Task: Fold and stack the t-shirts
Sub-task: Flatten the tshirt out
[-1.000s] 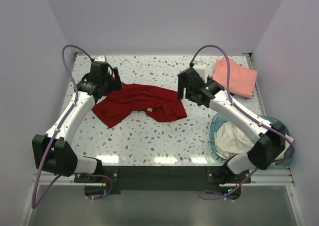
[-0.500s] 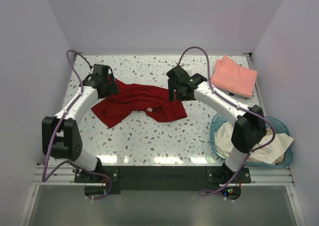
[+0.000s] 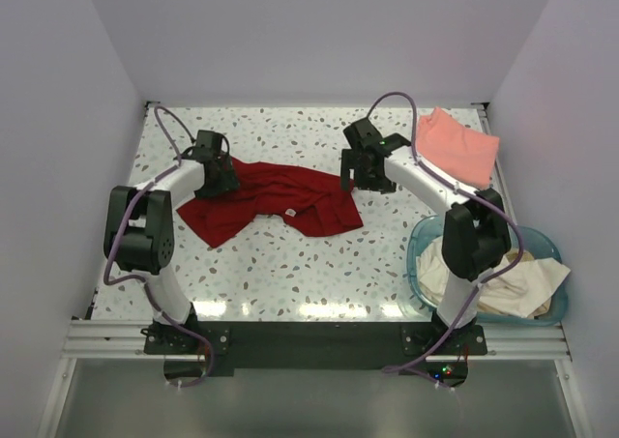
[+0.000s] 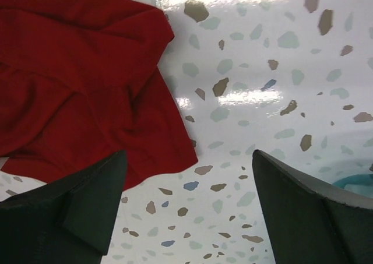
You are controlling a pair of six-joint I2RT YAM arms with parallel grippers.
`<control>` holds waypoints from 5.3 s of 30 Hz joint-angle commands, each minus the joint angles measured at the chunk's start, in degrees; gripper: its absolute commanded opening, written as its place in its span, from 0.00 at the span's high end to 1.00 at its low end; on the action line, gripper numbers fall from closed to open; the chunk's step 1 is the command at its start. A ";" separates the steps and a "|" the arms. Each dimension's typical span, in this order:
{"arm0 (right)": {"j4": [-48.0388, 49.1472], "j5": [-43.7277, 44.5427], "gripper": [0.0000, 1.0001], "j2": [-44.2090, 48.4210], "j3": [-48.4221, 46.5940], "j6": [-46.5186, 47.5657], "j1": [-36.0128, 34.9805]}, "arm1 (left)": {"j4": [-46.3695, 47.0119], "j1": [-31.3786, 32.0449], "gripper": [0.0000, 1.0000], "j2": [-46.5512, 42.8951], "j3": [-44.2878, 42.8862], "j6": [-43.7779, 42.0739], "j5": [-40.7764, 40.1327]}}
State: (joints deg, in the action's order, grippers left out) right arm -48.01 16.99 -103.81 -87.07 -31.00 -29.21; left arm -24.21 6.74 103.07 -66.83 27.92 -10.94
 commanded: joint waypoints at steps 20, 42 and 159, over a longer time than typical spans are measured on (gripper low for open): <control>2.04 -20.15 0.52 -10.71 1.55 9.73 -2.08 | 3.46 -2.96 0.87 0.91 -3.49 -0.24 6.02; -13.84 -15.68 1.00 -5.53 -12.13 11.67 1.17 | 1.36 -4.90 1.00 -5.77 -13.67 -1.73 1.47; 0.46 -12.07 0.28 19.52 19.74 3.50 4.25 | 10.49 11.19 0.65 11.63 -13.24 -0.41 6.19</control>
State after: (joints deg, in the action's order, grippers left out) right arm -47.46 4.97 -84.25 -65.04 -26.17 -25.19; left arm -13.56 17.41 114.21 -78.04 28.86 -3.88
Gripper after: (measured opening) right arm 0.717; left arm 0.355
